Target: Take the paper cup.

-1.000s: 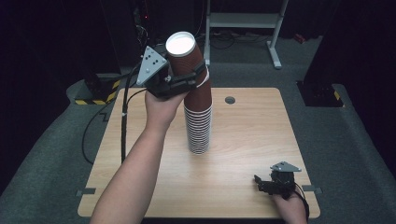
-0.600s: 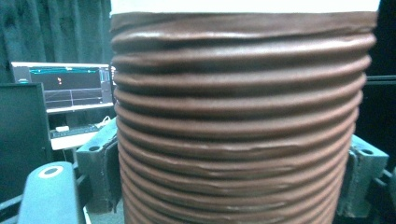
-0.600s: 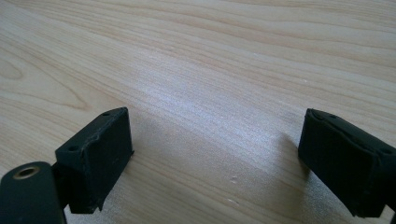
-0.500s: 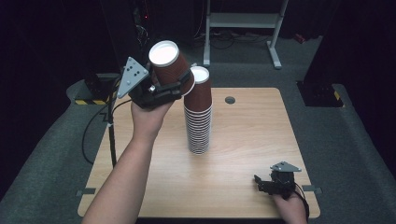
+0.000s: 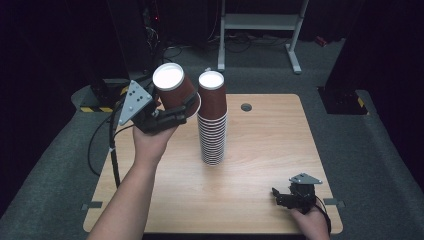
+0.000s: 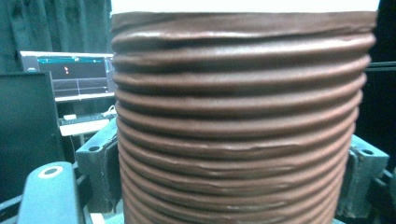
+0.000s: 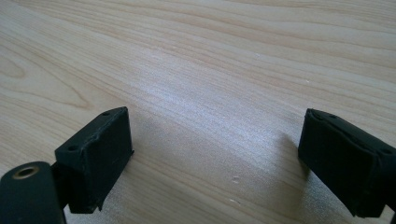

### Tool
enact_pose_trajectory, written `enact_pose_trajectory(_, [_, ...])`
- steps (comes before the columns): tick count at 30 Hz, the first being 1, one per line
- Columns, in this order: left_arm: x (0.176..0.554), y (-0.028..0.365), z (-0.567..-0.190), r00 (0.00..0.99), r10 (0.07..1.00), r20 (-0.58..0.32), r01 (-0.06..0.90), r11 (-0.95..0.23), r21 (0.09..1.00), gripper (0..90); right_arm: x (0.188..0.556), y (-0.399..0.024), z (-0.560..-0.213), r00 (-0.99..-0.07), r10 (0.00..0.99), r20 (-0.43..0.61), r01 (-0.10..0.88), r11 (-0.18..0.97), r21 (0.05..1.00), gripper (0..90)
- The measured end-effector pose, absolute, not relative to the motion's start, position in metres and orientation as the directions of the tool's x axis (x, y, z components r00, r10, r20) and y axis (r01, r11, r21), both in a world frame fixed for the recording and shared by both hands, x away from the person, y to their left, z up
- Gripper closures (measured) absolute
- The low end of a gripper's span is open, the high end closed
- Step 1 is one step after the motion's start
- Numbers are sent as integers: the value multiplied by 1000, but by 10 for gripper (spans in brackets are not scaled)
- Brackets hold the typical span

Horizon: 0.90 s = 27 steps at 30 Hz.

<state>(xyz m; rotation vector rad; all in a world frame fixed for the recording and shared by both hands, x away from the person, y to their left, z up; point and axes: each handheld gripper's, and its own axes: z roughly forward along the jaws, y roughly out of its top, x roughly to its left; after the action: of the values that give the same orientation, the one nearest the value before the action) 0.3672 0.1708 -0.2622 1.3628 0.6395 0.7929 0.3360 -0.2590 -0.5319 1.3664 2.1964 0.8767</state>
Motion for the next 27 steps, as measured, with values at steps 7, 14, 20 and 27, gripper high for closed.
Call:
enact_pose_trajectory(7, [358,173,-281,585,810,46,-99,15,995,169,336,-259,-532,-437,899,-13,643,323,694,94])
enact_pose_trajectory(14, [352,173,-305,591,806,32,-51,-2,999,168,336,-259,-532,-437,899,-13,643,323,694,93])
enact_pose_trajectory(20, [349,171,-324,608,794,13,-16,-4,1000,168,336,-259,-532,-438,899,-12,643,322,695,94])
enact_pose_trajectory(27, [349,164,-345,629,777,-3,20,-13,1000,168,336,-259,-532,-440,898,-10,643,323,694,94])
